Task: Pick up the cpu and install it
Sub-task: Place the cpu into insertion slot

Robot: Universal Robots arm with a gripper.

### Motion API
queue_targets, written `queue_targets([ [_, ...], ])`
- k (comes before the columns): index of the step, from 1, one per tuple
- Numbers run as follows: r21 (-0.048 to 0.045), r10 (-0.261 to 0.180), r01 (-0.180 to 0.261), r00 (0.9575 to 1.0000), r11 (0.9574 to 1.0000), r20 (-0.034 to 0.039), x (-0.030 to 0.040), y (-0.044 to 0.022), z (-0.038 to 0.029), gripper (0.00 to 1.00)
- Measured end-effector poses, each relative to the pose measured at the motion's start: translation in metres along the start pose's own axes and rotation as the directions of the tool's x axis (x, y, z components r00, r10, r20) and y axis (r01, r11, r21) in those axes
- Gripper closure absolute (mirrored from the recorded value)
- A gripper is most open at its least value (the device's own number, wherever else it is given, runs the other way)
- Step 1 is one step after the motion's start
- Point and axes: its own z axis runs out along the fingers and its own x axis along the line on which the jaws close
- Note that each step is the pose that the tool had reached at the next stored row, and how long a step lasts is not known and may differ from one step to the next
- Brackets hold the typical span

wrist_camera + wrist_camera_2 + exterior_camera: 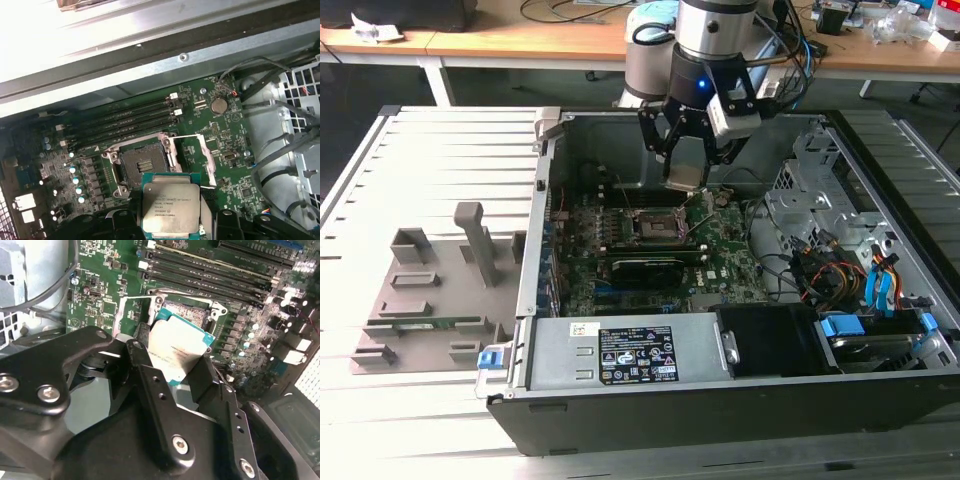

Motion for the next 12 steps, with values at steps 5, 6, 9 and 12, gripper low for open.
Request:
queue_targets([
  [5,-0.0001,0.044,-0.044,0.9990,0.9990,-0.0014,0.0000,0.0000,0.0001,0.45],
  [6,-0.0001,0.048,-0.048,0.9988,0.9988,-0.0015,0.0000,0.0000,0.0002,0.45],
  [9,-0.0002,0.069,-0.069,0.9976,0.9976,-0.0022,0.0000,0.0000,0.0004,0.45],
  [12,-0.0001,0.111,-0.111,0.9939,0.9939,-0.0035,0.0000,0.0000,0.0007,0.45],
])
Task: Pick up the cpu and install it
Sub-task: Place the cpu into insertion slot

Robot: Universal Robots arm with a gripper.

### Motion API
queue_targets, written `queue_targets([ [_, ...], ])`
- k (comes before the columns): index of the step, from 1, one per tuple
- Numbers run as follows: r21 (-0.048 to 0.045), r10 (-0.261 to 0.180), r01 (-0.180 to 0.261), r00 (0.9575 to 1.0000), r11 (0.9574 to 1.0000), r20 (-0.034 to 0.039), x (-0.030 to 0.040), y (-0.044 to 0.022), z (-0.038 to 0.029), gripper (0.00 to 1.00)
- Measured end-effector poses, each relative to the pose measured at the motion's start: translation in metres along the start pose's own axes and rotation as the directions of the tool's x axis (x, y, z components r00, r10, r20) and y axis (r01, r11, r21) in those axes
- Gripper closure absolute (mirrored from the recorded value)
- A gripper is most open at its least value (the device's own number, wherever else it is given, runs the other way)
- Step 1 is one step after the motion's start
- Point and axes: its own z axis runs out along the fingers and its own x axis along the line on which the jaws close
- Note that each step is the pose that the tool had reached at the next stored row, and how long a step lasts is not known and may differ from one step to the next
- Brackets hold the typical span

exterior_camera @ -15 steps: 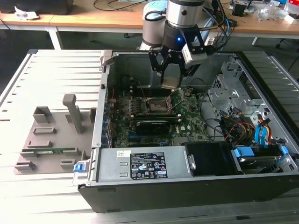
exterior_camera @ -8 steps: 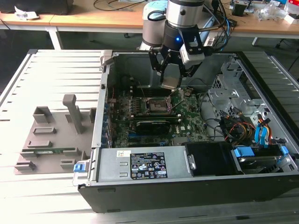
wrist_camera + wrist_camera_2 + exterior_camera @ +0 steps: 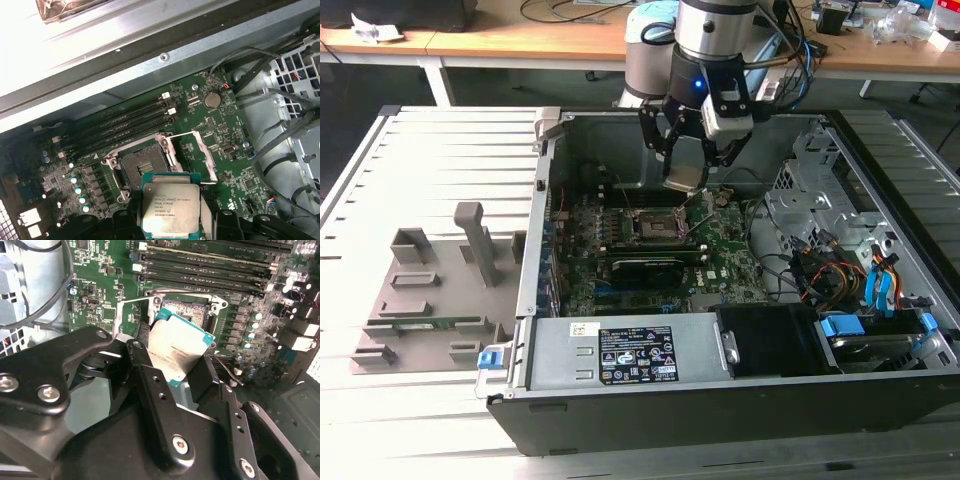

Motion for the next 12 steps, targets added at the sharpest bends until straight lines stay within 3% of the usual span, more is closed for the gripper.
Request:
queue_targets([
  [5,0.0003,0.040,-0.040,0.9992,0.9992,-0.0011,0.0000,0.0000,0.0005,0.45],
  [12,0.0004,0.116,-0.116,0.9933,0.9933,-0.0035,0.0000,0.0001,0.0012,0.45],
])
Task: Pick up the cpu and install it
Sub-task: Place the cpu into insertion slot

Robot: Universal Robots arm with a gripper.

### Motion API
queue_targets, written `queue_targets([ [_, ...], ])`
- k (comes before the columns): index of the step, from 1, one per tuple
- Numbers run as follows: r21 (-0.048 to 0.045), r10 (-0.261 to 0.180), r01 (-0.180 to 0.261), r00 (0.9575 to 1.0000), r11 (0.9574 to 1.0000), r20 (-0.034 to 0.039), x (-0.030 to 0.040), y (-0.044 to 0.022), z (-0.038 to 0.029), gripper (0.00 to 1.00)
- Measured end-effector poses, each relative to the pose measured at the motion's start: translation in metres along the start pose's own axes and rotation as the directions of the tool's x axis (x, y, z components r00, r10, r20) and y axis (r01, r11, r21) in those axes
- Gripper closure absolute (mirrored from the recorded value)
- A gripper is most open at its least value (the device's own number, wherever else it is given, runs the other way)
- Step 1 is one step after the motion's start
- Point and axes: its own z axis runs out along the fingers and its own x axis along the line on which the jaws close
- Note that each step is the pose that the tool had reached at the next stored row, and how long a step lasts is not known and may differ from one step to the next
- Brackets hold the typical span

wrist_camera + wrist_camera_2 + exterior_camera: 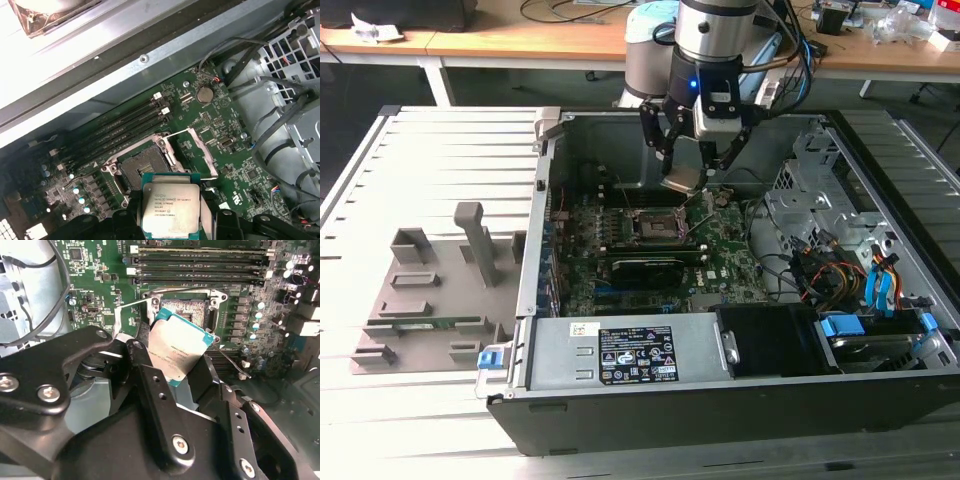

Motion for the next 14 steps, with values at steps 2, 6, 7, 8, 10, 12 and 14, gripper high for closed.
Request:
queue_targets([
  [2,0.0002,0.010,-0.010,0.9999,0.9999,-0.0002,0.0000,0.0000,0.0000,0.45],
  [6,0.0002,0.052,-0.052,0.9986,0.9986,-0.0015,0.0000,0.0000,0.0003,0.45],
  [7,0.0003,0.057,-0.057,0.9984,0.9984,-0.0016,0.0000,0.0000,0.0003,0.45],
  [8,0.0006,0.067,-0.067,0.9978,0.9978,-0.0017,0.0000,0.0000,0.0003,0.45],
  [10,0.0008,0.081,-0.081,0.9968,0.9968,-0.0021,0.0000,0.0000,0.0003,0.45],
  [12,0.0011,0.088,-0.088,0.9961,0.9961,-0.0021,0.0000,0.0000,0.0003,0.45],
  [14,0.0016,0.113,-0.113,0.9935,0.9936,-0.0026,0.0000,0.0000,0.0003,0.45],
])
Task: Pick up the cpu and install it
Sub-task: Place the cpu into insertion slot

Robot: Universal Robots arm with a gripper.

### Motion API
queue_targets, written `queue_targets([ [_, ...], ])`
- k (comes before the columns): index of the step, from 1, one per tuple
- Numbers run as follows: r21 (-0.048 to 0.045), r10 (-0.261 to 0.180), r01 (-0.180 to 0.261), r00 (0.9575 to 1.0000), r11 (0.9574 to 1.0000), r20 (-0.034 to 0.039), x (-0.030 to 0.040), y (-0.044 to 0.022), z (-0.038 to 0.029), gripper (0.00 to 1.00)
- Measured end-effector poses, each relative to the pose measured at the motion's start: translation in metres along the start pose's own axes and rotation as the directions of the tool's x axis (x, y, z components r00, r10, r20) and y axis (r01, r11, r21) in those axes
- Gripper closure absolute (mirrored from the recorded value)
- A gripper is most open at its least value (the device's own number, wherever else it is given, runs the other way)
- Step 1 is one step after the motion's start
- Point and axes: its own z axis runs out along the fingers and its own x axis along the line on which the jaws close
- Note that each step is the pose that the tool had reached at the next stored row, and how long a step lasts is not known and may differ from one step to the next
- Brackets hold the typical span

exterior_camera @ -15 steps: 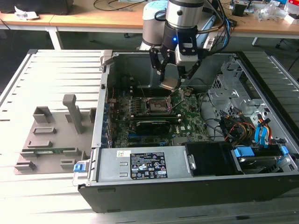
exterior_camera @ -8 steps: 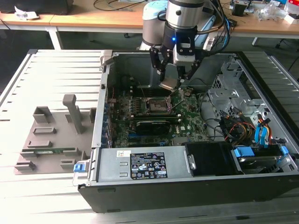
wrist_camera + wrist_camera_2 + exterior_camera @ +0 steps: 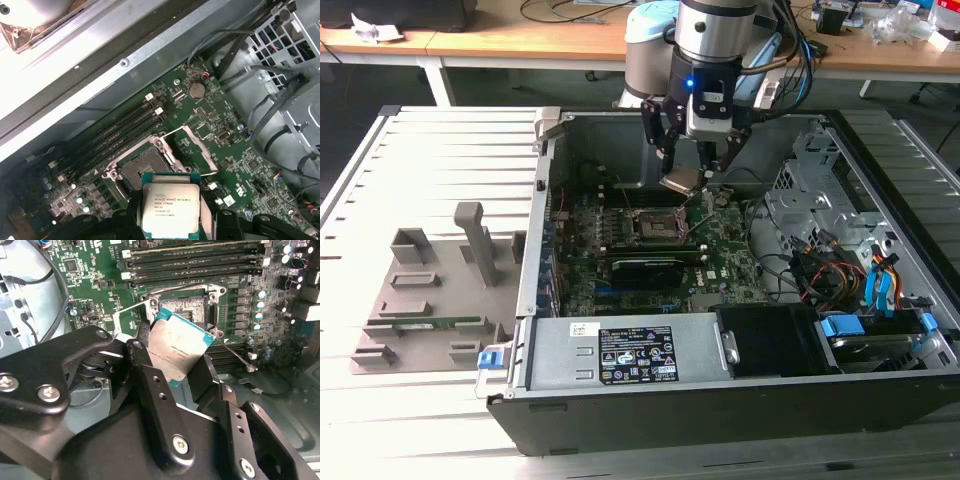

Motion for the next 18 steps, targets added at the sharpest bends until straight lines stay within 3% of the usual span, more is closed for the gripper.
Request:
queue_targets([
  [4,0.0000,0.042,-0.042,0.9991,0.9991,-0.0014,0.0000,0.0000,0.0002,0.45],
  [10,0.0002,0.125,-0.125,0.9921,0.9921,-0.0043,0.0000,0.0000,0.0007,0.45],
  [13,0.0019,0.170,-0.170,0.9854,0.9854,-0.0043,0.0000,0.0000,0.0008,0.45],
  [18,0.0042,0.258,-0.258,0.9661,0.9661,-0.0052,0.0000,0.0001,0.0019,0.45],
])
